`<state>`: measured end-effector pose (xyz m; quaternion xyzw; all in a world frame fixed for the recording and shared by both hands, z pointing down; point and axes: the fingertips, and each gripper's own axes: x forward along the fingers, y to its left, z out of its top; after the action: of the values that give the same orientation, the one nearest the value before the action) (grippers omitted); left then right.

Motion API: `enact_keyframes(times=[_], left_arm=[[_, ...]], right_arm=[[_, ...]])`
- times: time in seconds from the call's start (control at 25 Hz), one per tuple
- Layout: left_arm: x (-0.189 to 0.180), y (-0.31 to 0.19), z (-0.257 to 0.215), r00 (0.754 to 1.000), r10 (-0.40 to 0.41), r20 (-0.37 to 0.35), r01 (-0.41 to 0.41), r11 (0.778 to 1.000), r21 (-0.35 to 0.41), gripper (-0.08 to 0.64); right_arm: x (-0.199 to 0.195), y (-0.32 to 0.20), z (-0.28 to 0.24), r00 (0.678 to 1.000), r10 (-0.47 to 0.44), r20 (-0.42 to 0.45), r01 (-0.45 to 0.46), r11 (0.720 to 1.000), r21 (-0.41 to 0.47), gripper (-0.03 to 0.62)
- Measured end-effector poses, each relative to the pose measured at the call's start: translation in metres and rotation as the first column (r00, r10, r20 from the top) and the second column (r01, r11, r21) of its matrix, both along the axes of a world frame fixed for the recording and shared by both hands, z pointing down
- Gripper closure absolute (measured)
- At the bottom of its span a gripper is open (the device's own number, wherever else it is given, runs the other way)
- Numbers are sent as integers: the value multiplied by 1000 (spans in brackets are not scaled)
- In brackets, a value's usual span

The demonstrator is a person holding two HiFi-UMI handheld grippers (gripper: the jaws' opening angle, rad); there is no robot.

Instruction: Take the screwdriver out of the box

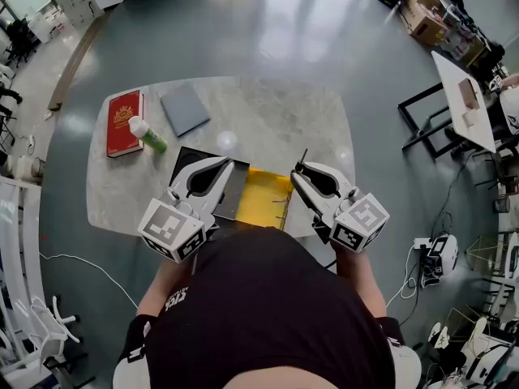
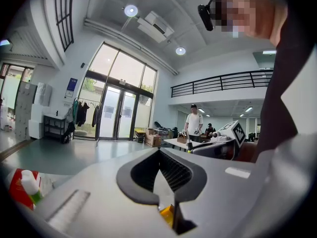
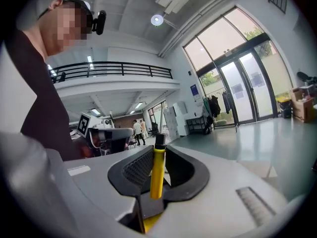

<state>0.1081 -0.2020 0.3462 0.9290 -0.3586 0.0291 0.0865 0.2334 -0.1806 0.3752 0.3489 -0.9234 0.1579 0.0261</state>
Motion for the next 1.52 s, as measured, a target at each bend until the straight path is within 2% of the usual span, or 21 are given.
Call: enact_keyframes(times=[0.16,0.4,1.52], left_arm=[[-7,-1,-10,1000,-15,-9,15,1000,17,557],[-17,0,-22,999,-38,-35,39,999,23,557],[-13,9,-1,1000,-11,-5,11,1000,0,557]], right_arm=[[-7,7,-31,999,-29,16,27,996,88,506],[-16,16,-53,997,-77,23,72,984,160,505],[-16,24,-36,998,-56,21,53,991,120,505]])
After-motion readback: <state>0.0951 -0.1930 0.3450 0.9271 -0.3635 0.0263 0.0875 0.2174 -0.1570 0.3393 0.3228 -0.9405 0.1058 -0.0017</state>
